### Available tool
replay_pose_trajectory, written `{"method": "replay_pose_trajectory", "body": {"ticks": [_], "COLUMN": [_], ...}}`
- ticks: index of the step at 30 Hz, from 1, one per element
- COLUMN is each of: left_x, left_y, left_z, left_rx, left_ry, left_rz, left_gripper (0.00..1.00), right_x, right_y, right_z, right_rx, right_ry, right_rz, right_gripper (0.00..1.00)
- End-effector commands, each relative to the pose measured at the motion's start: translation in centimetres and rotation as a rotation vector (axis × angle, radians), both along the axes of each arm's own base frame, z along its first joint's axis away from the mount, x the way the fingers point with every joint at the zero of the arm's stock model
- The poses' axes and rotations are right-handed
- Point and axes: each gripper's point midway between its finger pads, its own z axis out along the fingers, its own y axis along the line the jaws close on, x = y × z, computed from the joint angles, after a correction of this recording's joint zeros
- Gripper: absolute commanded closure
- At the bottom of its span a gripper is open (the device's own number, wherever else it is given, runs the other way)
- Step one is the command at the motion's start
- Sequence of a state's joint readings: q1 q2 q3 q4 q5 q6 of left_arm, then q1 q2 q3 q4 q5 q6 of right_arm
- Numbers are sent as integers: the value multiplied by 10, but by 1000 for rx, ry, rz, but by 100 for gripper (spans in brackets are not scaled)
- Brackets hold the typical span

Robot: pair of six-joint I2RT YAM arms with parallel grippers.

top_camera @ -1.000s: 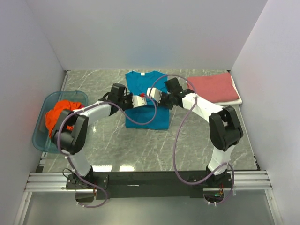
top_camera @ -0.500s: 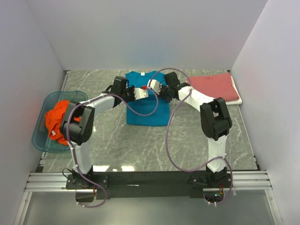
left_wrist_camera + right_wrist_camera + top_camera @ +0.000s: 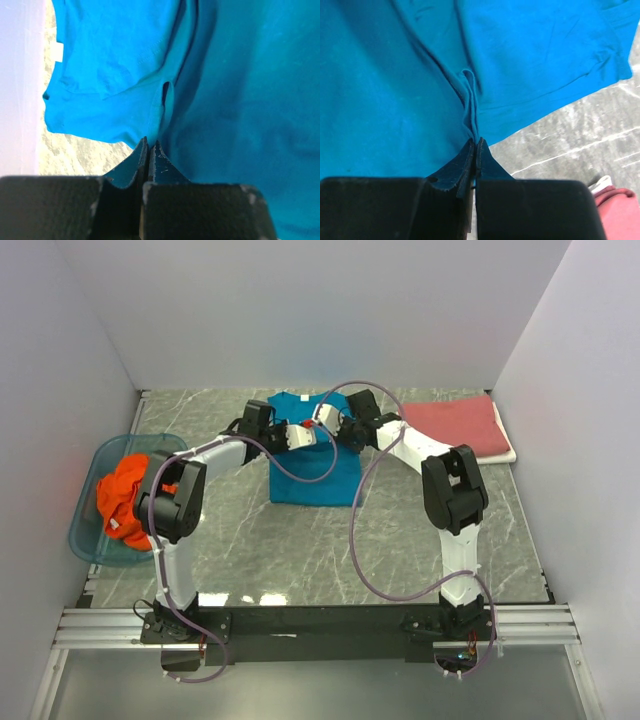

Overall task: Fold and stack the t-shirts
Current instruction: Fold the tshirt

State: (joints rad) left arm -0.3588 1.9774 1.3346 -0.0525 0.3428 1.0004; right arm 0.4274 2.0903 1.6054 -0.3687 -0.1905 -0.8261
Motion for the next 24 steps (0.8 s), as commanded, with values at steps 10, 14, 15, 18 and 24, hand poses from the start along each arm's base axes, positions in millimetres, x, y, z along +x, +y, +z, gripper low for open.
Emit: {"method": "replay_pose_trajectory", "body": {"ticks": [10, 14, 15, 18, 24], "left_x": [19, 45, 51, 58, 21], "left_y": [-7, 6, 14, 33, 57], "left_z": [6, 35, 45, 84, 147], "left_rx": [-31, -133, -149, -260, -361], "left_ry": [-20, -113, -144, -215, -349], "left_rz": [11, 207, 269, 366, 346], "left_gripper": [100, 40, 18, 13, 6], "right_x": [35, 44, 46, 48, 30], "right_y": [-1, -11, -15, -28, -50], "right_z": [13, 23, 29, 55, 69], "right_rx": [20, 41, 53, 91, 127], "right_ry": [-88, -148, -167, -215, -177], "right_rz": [-79, -168, -190, -228, -229], "right_gripper": [85, 65, 62, 50, 49]}}
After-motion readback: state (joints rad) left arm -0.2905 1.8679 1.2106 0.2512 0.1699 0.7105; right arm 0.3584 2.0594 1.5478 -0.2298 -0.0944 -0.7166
